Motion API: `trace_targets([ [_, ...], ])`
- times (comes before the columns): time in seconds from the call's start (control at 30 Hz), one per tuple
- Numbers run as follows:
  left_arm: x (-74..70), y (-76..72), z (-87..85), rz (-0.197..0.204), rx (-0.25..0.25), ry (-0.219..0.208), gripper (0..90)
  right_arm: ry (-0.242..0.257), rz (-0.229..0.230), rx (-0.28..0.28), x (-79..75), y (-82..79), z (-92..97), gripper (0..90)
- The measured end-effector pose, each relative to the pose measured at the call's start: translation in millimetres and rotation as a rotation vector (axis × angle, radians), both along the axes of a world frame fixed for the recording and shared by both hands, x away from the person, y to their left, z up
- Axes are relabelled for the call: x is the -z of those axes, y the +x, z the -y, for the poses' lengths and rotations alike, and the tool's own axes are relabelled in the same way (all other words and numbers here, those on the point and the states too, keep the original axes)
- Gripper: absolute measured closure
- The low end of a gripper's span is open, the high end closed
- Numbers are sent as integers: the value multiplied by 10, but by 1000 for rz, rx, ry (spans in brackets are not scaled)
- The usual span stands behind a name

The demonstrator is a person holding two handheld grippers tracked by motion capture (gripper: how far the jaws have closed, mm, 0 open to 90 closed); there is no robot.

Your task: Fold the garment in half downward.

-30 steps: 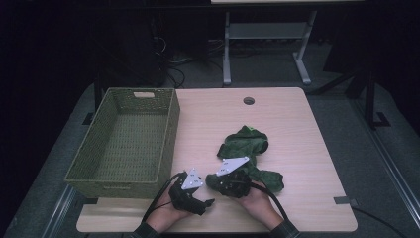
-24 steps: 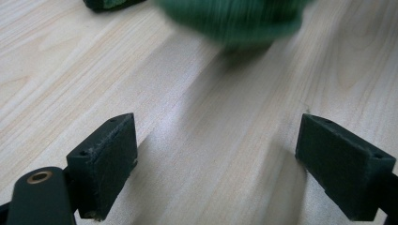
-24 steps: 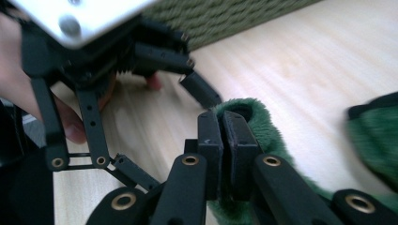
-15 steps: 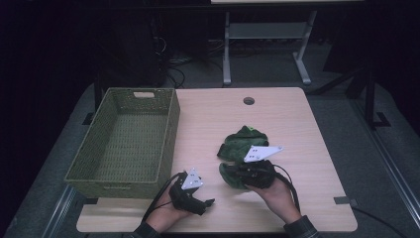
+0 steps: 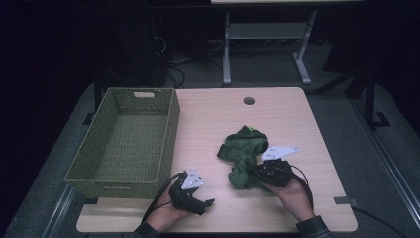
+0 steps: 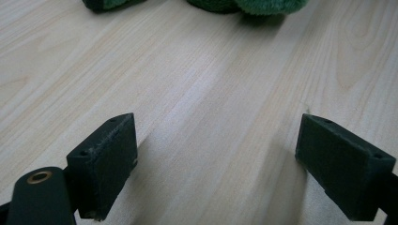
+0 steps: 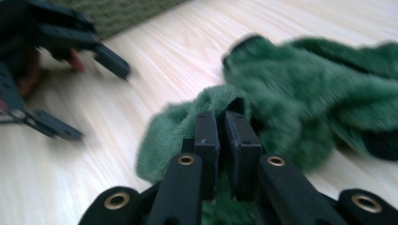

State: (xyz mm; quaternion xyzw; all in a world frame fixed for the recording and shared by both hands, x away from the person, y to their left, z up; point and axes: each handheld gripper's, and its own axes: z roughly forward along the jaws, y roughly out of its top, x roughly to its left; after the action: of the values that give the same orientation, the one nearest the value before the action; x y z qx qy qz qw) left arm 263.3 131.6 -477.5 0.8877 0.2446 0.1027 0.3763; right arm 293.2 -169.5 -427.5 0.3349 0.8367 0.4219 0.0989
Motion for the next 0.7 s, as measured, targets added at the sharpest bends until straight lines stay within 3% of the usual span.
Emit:
trace_targets([
  [0.1,0,0,-1,0,1,1,124,-41,-2,24,26,-2,54,789],
  [0.23,0,1,0,0,1,1,124,-60,-10,47,34,-2,124,780],
  [0.47,-2,7,1,6,2,4,124,-46,28,63,-94,-17,223,829],
  [0.6,1,2,6,-2,-2,-2,124,-12,48,39,-191,-19,157,869],
  [0.7,0,5,6,2,-1,0,124,-32,41,24,-138,30,70,869],
])
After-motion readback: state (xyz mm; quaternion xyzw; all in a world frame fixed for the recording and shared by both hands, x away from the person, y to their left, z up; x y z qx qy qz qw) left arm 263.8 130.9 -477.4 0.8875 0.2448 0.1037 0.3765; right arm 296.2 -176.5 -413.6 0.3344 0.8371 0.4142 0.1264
